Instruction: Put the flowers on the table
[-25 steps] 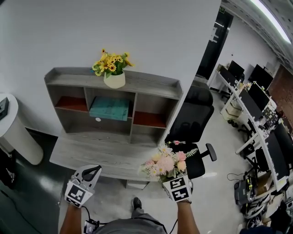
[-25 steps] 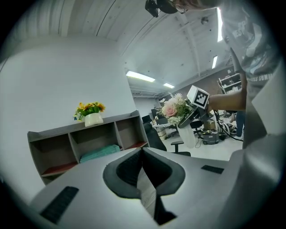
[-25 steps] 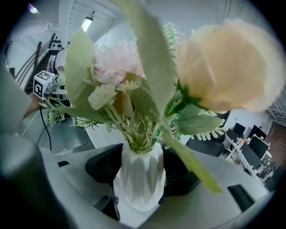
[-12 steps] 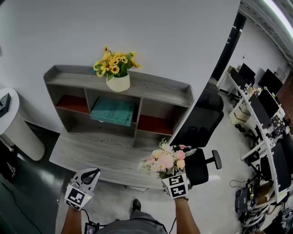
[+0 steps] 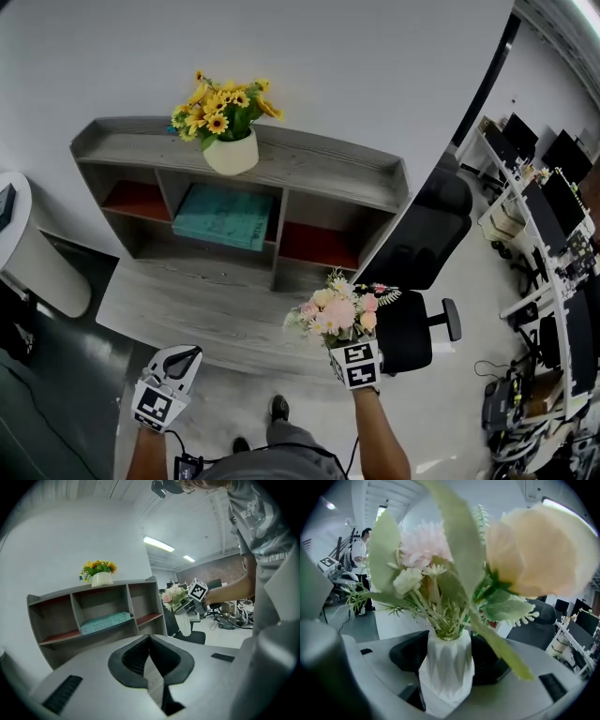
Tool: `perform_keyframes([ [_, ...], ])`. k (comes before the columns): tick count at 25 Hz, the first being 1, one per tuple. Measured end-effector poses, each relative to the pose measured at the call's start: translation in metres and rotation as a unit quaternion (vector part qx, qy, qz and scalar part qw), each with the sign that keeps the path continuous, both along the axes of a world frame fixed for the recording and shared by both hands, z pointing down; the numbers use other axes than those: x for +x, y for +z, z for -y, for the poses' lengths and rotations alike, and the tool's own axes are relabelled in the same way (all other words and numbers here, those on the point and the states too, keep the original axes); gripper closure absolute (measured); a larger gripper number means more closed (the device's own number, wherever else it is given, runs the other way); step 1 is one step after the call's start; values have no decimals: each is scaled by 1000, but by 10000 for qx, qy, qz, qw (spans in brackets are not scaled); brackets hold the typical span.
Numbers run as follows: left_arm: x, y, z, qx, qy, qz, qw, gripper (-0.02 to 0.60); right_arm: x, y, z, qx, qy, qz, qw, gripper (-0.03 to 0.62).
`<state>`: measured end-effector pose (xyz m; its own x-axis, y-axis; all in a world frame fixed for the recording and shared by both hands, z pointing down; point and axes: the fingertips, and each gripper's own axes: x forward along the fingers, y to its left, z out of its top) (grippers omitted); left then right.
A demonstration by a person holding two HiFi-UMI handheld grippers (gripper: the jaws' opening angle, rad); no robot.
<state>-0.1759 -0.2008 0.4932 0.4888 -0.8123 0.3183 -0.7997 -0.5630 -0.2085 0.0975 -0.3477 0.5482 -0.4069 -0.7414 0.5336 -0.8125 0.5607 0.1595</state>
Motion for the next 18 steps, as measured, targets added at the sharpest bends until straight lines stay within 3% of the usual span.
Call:
perform_keyframes([
  [18,0,45,18,-532,-345,7,9980,565,-3,83,65,64,49,484,9988,304],
])
